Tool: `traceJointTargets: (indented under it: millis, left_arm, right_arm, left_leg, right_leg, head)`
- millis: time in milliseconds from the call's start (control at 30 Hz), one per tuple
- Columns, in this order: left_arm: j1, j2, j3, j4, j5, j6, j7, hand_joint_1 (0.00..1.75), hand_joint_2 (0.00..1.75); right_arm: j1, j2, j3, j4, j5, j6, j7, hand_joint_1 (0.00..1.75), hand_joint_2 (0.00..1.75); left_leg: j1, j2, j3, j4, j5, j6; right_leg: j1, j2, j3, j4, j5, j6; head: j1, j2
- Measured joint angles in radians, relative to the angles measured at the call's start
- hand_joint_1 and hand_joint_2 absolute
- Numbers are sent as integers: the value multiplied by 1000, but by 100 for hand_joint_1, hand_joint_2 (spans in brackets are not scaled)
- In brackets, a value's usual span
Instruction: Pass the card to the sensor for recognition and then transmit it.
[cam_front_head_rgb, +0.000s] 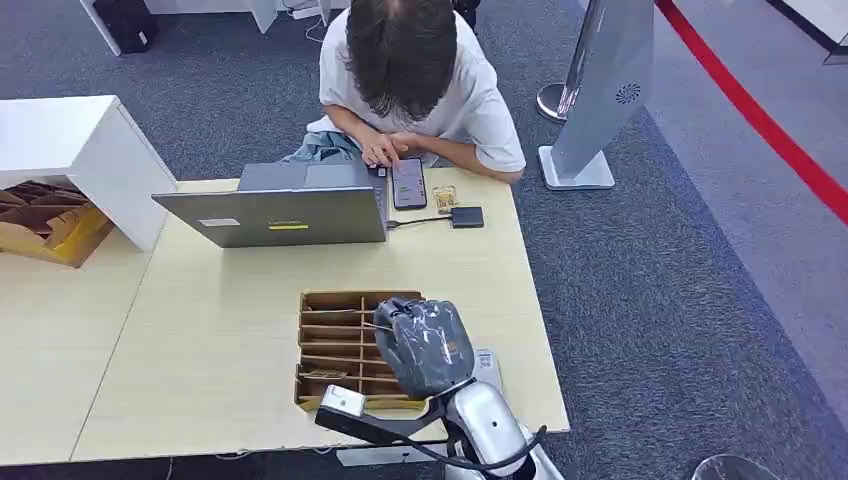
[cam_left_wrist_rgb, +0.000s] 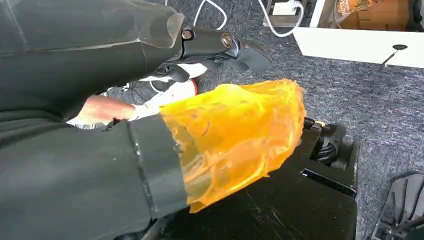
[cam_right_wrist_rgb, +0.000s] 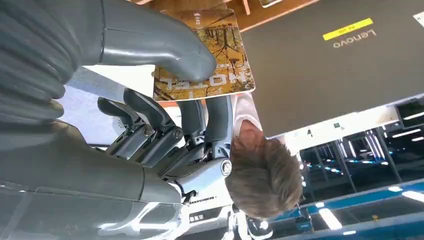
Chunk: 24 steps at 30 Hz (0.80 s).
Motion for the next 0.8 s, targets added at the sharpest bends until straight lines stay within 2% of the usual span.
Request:
traceJointTargets:
  millis: [267,800]
  left_arm:
    - [0,0,0,0,6,3,0,0,0]
    - [3,4,0,0,73,32,-18,0,0]
  right_arm:
    - [8,-5,0,-27,-10,-16,-14,175,175]
    - [71,-43,20,-377,-81,-42,-66,175,175]
  left_leg:
    - [0,0,0,0,0,0]
    - [0,0,-1,0,0,0]
  right_leg:
    - [0,0,0,0,0,0]
    - [0,0,0,0,0,0]
  head:
    - [0,0]
    - [0,0]
